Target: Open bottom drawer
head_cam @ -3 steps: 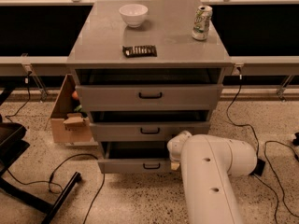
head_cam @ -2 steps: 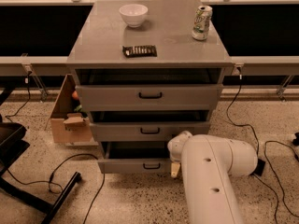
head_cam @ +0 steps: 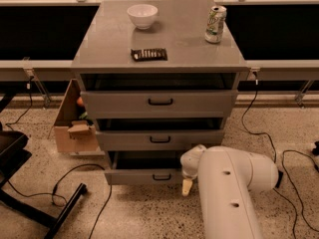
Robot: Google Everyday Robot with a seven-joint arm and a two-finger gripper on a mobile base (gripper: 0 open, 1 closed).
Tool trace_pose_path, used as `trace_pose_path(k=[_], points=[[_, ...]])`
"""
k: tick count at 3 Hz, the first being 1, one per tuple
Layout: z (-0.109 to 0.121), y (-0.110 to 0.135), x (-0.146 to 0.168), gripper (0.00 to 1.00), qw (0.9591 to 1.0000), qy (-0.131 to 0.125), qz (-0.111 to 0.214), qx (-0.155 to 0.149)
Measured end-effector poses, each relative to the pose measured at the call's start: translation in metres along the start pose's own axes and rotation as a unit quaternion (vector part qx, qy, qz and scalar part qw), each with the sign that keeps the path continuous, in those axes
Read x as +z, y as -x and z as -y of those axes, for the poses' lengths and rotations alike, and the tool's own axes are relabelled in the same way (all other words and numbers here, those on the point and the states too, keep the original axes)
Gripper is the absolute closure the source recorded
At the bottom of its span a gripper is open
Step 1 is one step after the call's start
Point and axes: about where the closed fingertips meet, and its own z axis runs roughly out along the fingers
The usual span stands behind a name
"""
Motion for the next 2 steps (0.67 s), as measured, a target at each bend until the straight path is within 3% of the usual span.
trace_pose_path(k=[1,2], points=[[-0.039,-0.017,-0.005,0.21,0.9996,0.02,-0.005,0.018],[-0.057,-0.023,-0.011,0.52,0.9991,0.034,-0.011,0.024]])
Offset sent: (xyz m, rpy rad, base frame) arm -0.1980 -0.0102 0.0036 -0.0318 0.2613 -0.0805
